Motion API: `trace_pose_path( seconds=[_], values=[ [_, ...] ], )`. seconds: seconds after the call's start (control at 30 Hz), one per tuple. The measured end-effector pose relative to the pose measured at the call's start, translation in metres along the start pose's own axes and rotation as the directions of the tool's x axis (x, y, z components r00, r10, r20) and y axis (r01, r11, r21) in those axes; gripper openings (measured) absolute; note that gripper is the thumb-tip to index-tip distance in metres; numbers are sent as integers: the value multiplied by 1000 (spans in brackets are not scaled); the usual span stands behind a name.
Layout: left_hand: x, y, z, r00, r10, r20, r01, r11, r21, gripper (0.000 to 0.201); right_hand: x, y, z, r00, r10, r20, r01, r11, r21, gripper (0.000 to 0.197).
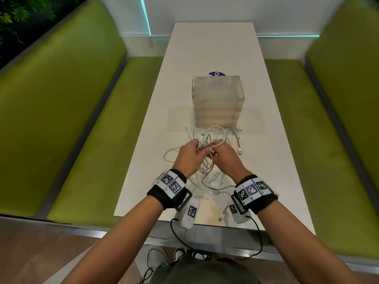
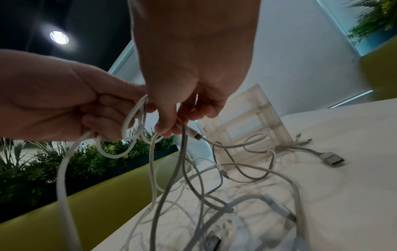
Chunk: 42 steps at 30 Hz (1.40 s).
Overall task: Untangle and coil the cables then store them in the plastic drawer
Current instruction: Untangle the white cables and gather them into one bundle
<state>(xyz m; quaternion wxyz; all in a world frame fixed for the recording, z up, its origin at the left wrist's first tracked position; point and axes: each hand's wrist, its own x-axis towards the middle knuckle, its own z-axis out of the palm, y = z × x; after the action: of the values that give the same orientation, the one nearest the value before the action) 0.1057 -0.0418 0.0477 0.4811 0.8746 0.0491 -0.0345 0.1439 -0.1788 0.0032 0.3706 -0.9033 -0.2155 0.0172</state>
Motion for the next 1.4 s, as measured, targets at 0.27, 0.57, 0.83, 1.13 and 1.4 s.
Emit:
trace_pose_path(
  seconds=[0.27, 0.57, 0.83, 1.13, 1.4],
  values=[
    [-3, 4, -15, 989, 129, 73, -140, 974, 177, 26, 1, -7, 4, 999, 29, 38, -36, 981, 191, 18],
    [-7, 15, -34, 971, 126, -203, -160, 973, -163, 28, -2, 26, 18, 977, 177, 116, -166, 981, -99, 6],
    [-31, -5, -50, 991, 130, 2, -130, 986, -102, 28, -17, 18, -7, 988, 155, -9, -154, 987, 44, 18],
    [-69, -40, -48, 983, 73, 170, -74, 997, -2, 29, -96, -23, -35, 966, 198, 168, -232, 947, 221, 30],
    [-94, -33, -33, 780, 70, 622, -172, 979, 105, 17, -109, -48, -25, 933, 56, 356, -233, 847, 477, 80]
  ],
)
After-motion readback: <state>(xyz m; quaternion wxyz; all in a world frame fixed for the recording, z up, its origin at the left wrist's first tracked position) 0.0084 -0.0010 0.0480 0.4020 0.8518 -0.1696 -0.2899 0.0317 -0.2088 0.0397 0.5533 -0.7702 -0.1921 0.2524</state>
